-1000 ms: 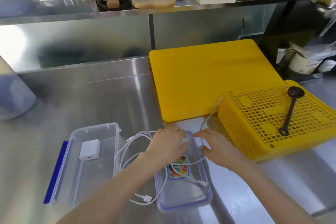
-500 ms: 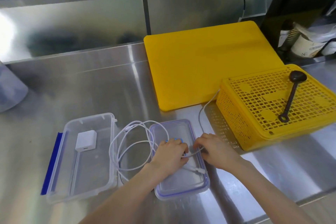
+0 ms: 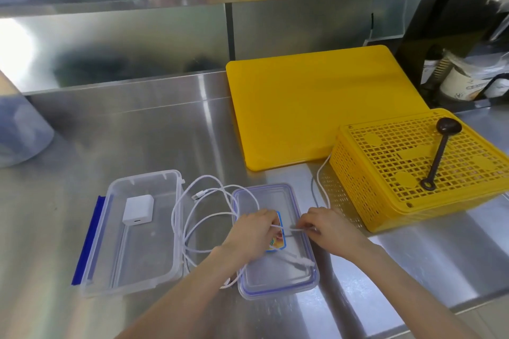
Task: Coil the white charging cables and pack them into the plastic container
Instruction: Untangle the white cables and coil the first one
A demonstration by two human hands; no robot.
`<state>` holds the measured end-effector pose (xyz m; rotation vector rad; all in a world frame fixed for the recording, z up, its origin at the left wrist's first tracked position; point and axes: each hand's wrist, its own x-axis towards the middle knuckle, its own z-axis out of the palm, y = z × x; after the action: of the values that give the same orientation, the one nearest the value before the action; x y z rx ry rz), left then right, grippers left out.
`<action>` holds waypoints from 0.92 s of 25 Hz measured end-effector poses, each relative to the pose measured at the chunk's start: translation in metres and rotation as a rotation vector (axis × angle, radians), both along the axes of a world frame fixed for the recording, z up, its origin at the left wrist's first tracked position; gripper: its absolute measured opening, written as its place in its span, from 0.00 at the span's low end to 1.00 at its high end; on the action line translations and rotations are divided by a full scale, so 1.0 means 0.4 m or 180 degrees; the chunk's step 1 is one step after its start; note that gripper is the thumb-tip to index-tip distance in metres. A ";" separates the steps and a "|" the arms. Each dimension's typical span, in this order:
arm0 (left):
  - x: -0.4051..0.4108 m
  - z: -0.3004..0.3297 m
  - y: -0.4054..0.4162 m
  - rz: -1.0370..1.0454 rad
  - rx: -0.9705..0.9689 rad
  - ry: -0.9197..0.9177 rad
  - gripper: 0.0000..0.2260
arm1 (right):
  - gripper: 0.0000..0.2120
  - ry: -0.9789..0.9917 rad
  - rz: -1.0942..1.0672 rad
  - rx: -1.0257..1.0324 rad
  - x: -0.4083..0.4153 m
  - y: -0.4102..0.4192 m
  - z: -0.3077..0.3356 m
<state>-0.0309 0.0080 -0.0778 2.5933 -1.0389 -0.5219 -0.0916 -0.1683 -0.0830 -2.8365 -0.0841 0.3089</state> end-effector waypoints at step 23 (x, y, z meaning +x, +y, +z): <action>0.098 0.321 0.275 0.2217 -0.3175 0.0535 0.10 | 0.20 -0.0375 -0.0810 0.2695 0.233 0.222 0.177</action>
<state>0.0081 0.1178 0.0506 1.7649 -0.1689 -0.0038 0.0017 -0.0794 -0.0123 -1.9901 0.1013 0.0261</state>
